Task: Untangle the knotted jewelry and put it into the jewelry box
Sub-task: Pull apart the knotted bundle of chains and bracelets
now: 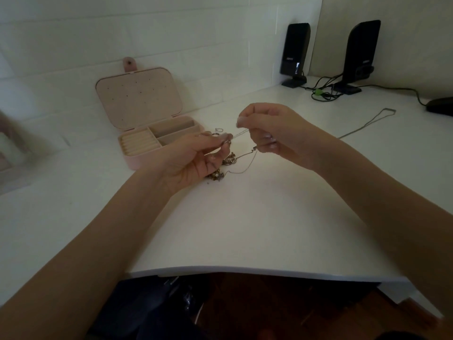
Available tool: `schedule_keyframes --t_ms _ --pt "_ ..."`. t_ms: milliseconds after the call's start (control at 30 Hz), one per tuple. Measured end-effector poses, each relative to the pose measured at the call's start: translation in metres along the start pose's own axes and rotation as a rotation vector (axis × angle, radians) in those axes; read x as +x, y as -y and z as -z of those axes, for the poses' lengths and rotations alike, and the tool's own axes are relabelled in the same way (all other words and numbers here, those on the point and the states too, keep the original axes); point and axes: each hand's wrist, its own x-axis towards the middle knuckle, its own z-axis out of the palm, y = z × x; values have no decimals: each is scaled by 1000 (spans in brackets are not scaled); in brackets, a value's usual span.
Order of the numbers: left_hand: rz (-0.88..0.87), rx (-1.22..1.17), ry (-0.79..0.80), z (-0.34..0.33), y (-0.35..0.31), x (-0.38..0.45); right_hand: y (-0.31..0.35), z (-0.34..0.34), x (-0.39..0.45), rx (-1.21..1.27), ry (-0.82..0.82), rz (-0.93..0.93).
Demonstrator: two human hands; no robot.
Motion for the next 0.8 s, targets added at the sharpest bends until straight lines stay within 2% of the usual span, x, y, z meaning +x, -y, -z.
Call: schedule_keyframes --t_ms 200,533,800 --pt "-44 -32 18 4 -2 2 -2 1 0 -417 1 37" --pt "-59 -26 65 2 -2 0 2 1 -4 -244 50 85" --pt "-46 16 162 3 -3 -2 2 1 -6 -145 79 39"
